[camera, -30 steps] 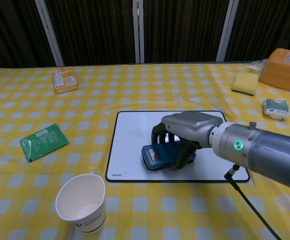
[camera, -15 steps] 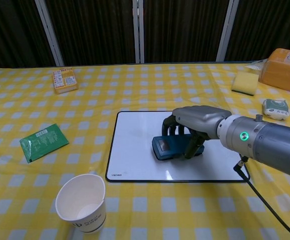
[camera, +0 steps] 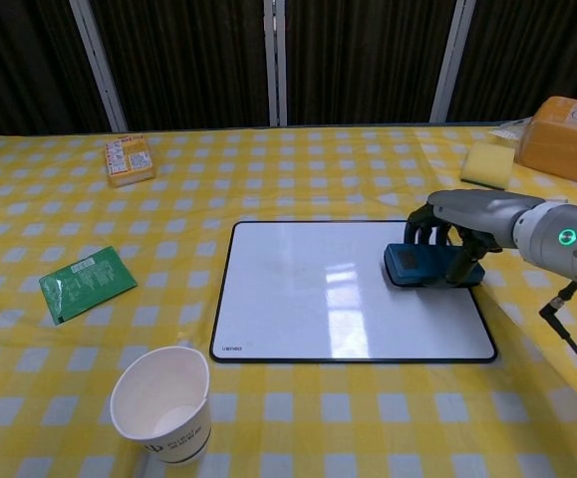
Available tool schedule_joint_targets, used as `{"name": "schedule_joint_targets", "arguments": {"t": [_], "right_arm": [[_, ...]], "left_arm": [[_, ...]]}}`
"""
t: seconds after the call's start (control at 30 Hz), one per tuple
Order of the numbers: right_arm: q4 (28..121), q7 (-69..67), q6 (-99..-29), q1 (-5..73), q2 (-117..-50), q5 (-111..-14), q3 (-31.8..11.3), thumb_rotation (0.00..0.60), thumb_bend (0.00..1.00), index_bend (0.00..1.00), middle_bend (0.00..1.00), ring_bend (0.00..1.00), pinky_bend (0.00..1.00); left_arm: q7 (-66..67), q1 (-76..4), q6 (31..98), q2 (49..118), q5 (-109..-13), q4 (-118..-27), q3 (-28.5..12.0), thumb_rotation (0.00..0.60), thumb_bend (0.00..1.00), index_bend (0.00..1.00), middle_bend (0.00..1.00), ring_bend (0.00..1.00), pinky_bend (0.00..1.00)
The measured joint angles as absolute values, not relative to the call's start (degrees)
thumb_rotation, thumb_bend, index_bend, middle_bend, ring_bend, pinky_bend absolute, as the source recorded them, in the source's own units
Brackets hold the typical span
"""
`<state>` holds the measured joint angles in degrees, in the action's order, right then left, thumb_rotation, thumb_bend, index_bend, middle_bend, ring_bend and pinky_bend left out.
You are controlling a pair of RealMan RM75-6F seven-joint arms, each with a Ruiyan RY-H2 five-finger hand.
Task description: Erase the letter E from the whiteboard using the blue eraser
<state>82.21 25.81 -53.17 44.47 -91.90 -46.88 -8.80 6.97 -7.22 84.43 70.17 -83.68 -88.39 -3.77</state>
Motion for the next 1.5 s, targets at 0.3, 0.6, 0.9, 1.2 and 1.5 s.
{"name": "schedule_joint_targets", "arguments": {"t": [0.3, 0.6, 0.9, 1.2, 1.5], "right_arm": [[89.4, 24.0, -57.4, 41.9, -85.4, -51.3, -9.3, 0.6, 0.47, 0.82, 0.72, 0.73, 0.88], [90.5, 22.4, -62.3, 37.7, -83.2, -57.9, -6.3, 0.6, 0.46, 0.8, 0.7, 0.72, 0.87], [86.1, 21.0, -62.6, 35.2, -83.8, -59.2, -5.1, 0.6, 0.37, 0.67, 0.53, 0.58, 0.67], [83.9, 20.7, -62.6, 33.3, -83.6, -60.3, -4.6, 0.6, 0.28, 0.45, 0.25, 0.27, 0.27], [84.2, 20.5, -64.3, 30.9, -82.5, -61.7, -4.2, 0.6, 0.2, 0.19, 0.0, 0.0, 0.01]], "left_arm": [[6.9, -7.0, 85.2, 69.9, -84.3, -88.9, -3.7, 0.6, 0.02, 0.0, 0.0, 0.0, 0.0], [7.6, -6.8, 86.0, 69.8, -85.3, -89.6, -3.4, 0.6, 0.02, 0.0, 0.0, 0.0, 0.0], [7.9, -6.5, 86.9, 69.6, -86.8, -90.2, -2.9, 0.6, 0.02, 0.0, 0.0, 0.0, 0.0], [8.3, -6.6, 86.6, 69.9, -86.9, -90.1, -2.8, 0.6, 0.02, 0.0, 0.0, 0.0, 0.0], [8.9, -6.8, 85.8, 70.4, -86.9, -89.8, -2.5, 0.6, 0.02, 0.0, 0.0, 0.0, 0.0]]}}
